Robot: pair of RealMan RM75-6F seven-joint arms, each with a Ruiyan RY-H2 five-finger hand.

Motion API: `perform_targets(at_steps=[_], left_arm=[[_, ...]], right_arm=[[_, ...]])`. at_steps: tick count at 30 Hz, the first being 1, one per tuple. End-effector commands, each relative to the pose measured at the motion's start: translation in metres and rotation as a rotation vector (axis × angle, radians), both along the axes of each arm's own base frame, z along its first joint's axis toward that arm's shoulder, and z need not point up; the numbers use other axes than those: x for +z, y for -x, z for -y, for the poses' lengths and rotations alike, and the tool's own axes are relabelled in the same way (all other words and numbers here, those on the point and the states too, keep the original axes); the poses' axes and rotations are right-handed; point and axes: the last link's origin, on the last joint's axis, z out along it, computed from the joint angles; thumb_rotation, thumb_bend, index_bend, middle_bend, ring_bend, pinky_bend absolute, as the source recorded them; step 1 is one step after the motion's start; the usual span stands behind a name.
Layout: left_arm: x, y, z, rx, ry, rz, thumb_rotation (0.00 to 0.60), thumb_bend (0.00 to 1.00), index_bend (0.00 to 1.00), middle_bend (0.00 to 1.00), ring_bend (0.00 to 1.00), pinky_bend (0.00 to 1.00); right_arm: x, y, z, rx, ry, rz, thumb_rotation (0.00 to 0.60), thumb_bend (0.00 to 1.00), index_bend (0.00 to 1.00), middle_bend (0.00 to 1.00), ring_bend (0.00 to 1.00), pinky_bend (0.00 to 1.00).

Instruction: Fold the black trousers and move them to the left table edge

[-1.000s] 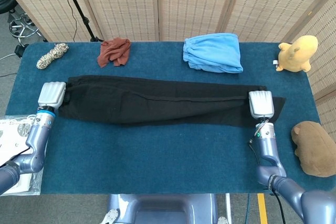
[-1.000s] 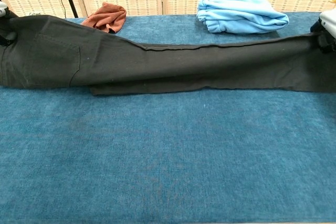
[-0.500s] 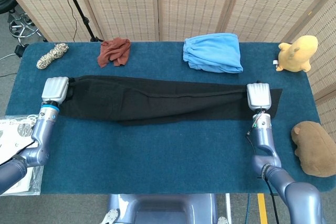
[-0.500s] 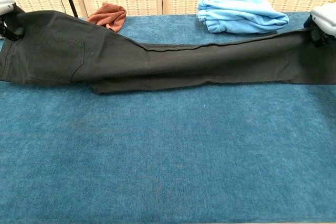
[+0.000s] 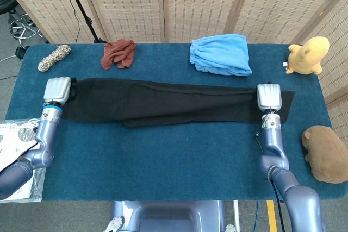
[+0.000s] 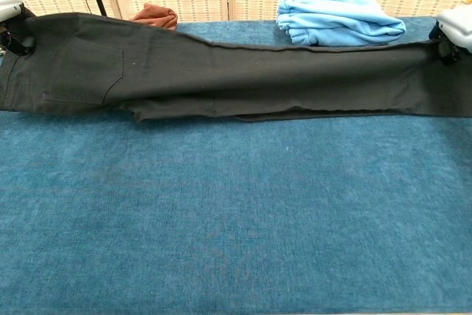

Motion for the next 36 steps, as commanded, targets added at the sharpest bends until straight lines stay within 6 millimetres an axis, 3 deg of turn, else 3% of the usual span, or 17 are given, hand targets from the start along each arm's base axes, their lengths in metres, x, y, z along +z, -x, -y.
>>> perform_targets(at_steps=[1,18,20,22,24,27,30,32,36], left_arm=[[-0.001,0.0,-0.003,0.007,-0.001,0.004,0.6,0.56,0.64,0.53,0.47,0.5],[-0.013,-0.002,-0.013,0.019,0.015,-0.017,0.6,0.55,0.63,0.51,0.47,0.5],[-0.014,-0.002,-0.014,0.023,0.015,-0.017,0.6,0.55,0.63,0.51,0.47,0.5],[-0.015,-0.002,-0.016,0.028,0.015,-0.014,0.6,0.55,0.63,0.51,0.47,0.5],[-0.015,-0.002,-0.017,0.028,0.013,-0.014,0.6,0.55,0.63,0.51,0.47,0.5],[-0.016,-0.002,-0.017,0.029,0.014,-0.014,0.6,0.55,0.63,0.51,0.47,0.5],[-0.017,-0.001,-0.018,0.032,0.016,-0.011,0.6,0.55,0.63,0.51,0.47,0.5],[-0.017,-0.001,-0.02,0.034,0.015,-0.009,0.6,0.55,0.63,0.51,0.47,0.5],[-0.016,-0.002,-0.022,0.032,0.004,-0.006,0.6,0.55,0.63,0.51,0.47,0.5]], right_arm=[[0.003,-0.001,0.005,-0.015,0.002,-0.001,0.6,0.7,0.65,0.59,0.43,0.62],[-0.005,-0.003,0.012,-0.061,-0.018,0.005,0.6,0.7,0.64,0.58,0.43,0.62],[-0.005,-0.002,0.012,-0.07,-0.018,0.01,0.6,0.7,0.61,0.56,0.42,0.62],[-0.005,0.0,0.012,-0.087,-0.021,0.025,0.6,0.7,0.5,0.46,0.36,0.6],[-0.005,0.002,0.012,-0.102,-0.018,0.029,0.6,0.58,0.35,0.33,0.27,0.56],[-0.003,0.004,0.013,-0.128,-0.012,0.023,0.6,0.26,0.17,0.11,0.06,0.46],[-0.001,0.003,0.013,-0.132,0.004,0.017,0.6,0.06,0.1,0.01,0.0,0.35],[0.001,0.002,0.014,-0.134,0.02,0.025,0.6,0.0,0.07,0.0,0.0,0.28],[0.007,-0.002,0.017,-0.122,0.055,0.032,0.6,0.0,0.03,0.0,0.0,0.17]])
